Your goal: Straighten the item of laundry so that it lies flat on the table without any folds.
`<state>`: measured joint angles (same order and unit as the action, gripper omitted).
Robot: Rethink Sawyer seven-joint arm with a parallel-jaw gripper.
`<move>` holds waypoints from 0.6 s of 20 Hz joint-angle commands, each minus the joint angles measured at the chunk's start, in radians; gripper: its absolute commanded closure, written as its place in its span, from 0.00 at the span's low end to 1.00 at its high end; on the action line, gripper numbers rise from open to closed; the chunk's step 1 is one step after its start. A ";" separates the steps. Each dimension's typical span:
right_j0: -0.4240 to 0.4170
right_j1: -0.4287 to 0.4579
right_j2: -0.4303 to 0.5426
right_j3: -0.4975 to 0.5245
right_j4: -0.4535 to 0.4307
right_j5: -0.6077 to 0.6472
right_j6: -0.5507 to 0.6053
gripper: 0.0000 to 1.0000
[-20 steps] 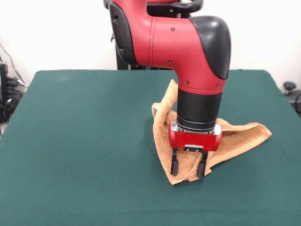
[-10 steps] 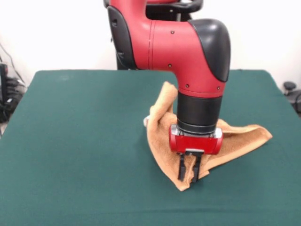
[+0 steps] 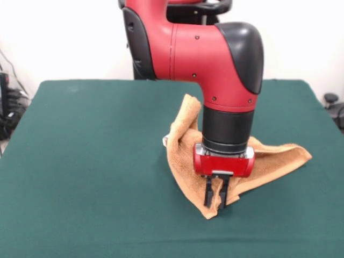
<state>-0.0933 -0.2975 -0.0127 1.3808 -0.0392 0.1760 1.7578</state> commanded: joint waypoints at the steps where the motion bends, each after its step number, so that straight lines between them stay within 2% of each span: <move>1: 0.034 0.118 0.056 0.008 -0.007 0.013 0.122 1.00; 6: 0.051 0.101 0.041 0.015 0.014 0.063 0.138 1.00; 12: 0.078 0.036 0.022 0.067 0.054 0.218 0.157 1.00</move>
<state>-0.0745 -0.2981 -0.0311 1.3803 -0.0315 0.1832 1.7578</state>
